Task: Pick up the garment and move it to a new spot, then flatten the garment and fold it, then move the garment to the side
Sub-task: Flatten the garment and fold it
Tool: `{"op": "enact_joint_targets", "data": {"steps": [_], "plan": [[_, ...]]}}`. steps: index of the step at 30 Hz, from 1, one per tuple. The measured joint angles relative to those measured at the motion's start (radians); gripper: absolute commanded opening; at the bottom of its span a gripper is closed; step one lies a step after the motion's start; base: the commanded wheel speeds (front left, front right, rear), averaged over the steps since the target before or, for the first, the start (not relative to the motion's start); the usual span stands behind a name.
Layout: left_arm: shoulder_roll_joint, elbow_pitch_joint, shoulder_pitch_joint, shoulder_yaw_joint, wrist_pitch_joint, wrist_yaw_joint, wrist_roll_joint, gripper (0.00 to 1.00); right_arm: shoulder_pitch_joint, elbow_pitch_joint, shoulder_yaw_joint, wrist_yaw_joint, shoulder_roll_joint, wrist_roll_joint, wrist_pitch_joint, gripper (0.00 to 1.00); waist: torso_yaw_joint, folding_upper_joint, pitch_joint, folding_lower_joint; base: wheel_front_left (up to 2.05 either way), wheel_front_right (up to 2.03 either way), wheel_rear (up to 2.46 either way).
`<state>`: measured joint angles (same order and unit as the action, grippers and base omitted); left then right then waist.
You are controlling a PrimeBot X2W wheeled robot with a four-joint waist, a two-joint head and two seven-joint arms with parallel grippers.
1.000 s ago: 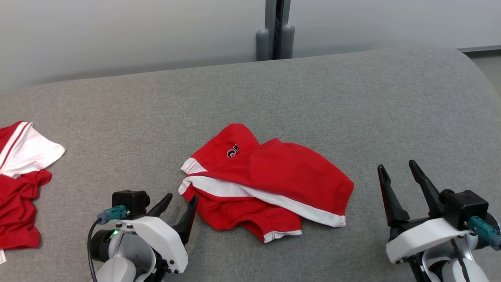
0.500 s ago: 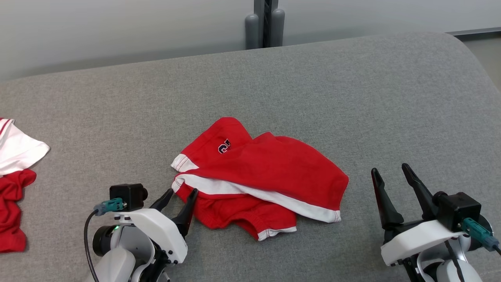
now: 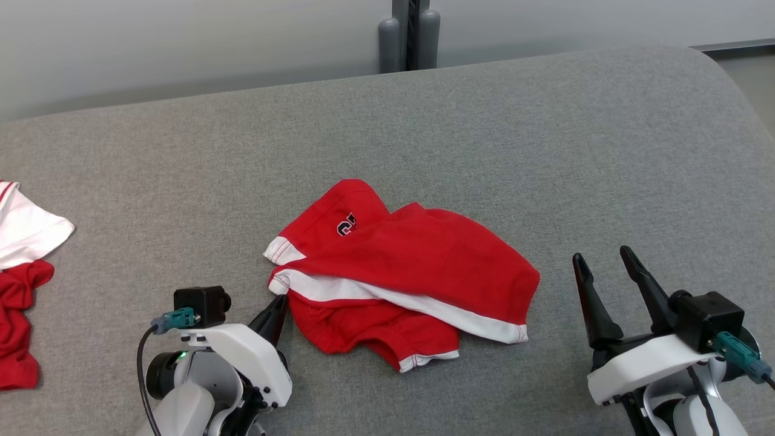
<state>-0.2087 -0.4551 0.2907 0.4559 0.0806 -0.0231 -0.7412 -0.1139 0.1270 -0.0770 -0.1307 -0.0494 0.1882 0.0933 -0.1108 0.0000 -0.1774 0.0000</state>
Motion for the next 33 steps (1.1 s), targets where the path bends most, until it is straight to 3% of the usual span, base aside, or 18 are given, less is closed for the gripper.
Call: {"op": "enact_joint_targets", "data": {"steps": [9, 12, 13, 14, 15, 23, 33], "plan": [[0.0, -0.013, 0.008, -0.004, -0.043, -0.007, 0.006, 0.0, -0.002, 0.002, 0.003, 0.0, 0.0, 0.0, 0.004, 1.0, 0.005, 0.0, 0.004, 0.0, 0.0, 0.0, 0.0], [-0.01, 0.0, 0.015, -0.012, -0.085, -0.028, 0.029, 0.0, -0.005, 0.001, 0.004, 0.0, 0.0, 0.0, 0.005, 1.0, 0.009, 0.0, 0.008, 0.0, 0.0, 0.0, 0.0], [-0.012, 0.009, 0.019, -0.019, -0.105, -0.034, 0.034, 0.16, -0.005, 0.001, 0.005, 0.0, 0.0, 0.0, 0.006, 1.0, 0.011, 0.0, 0.009, 0.0, 0.0, 0.0, 0.0], [-0.015, 0.019, 0.023, -0.02, -0.115, -0.04, 0.041, 0.73, -0.005, 0.001, 0.006, 0.0, 0.0, 0.0, 0.006, 1.0, 0.013, 0.0, 0.01, 0.0, 0.0, 0.0, 0.0], [-0.021, 0.039, 0.025, -0.022, -0.152, -0.06, 0.067, 1.0, -0.005, 0.0, 0.009, 0.0, 0.0, -0.001, 0.008, 1.0, 0.019, 0.0, 0.013, -0.0001, 0.0, 0.0, 0.0], [-0.053, 0.177, 0.024, -0.06, -0.297, -0.154, 0.156, 1.0, -0.011, -0.012, 0.024, 0.0, 0.0, -0.009, 0.01, 1.0, 0.046, 0.0, 0.035, 0.0, 0.0, 0.0, 0.0], [-0.135, 0.389, -0.097, -0.134, -0.337, -0.246, 0.254, 1.0, -0.016, -0.035, 0.039, 0.0, 0.0, -0.04, -0.011, 1.0, 0.081, 0.0, 0.079, -0.0001, 0.0, 0.0, 0.0]]}}
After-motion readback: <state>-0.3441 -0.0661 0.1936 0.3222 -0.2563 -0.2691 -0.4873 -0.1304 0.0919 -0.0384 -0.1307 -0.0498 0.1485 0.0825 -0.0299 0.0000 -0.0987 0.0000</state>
